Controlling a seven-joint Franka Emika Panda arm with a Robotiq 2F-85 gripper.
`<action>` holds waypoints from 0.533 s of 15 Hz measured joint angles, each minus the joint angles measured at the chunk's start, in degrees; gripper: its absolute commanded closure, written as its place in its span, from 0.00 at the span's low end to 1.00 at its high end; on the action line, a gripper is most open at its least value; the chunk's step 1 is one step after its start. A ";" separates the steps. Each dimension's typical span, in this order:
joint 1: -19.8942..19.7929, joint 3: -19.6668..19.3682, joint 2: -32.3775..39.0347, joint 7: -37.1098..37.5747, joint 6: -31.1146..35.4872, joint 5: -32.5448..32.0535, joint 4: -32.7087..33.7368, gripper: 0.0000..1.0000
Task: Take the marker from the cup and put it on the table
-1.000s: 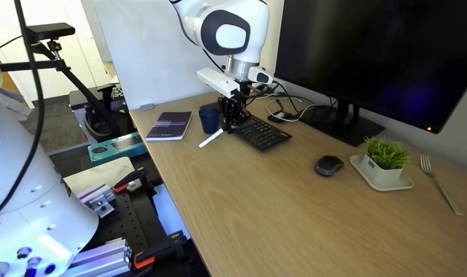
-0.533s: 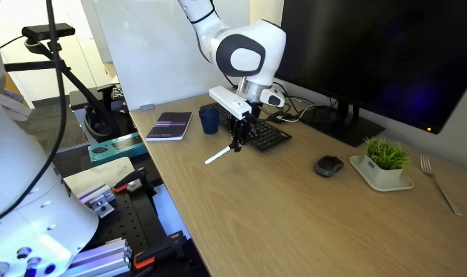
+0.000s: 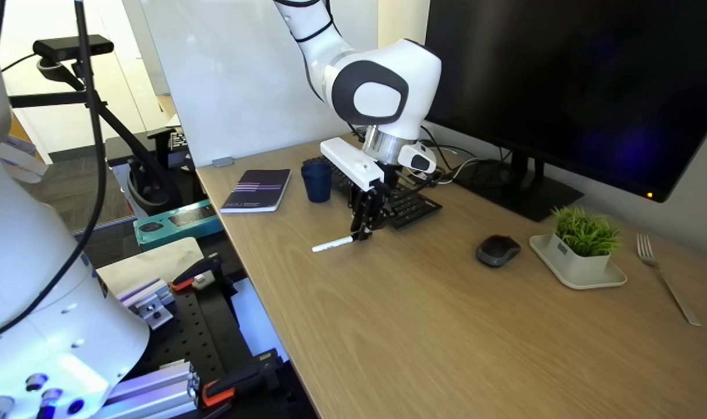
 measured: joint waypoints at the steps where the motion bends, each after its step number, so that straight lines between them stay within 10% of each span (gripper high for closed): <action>1: -0.15 -0.02 0.00 0.00 0.00 -0.02 -0.01 0.32; 8: -0.71 -0.27 -1.12 0.65 -1.99 -1.16 0.38 0.00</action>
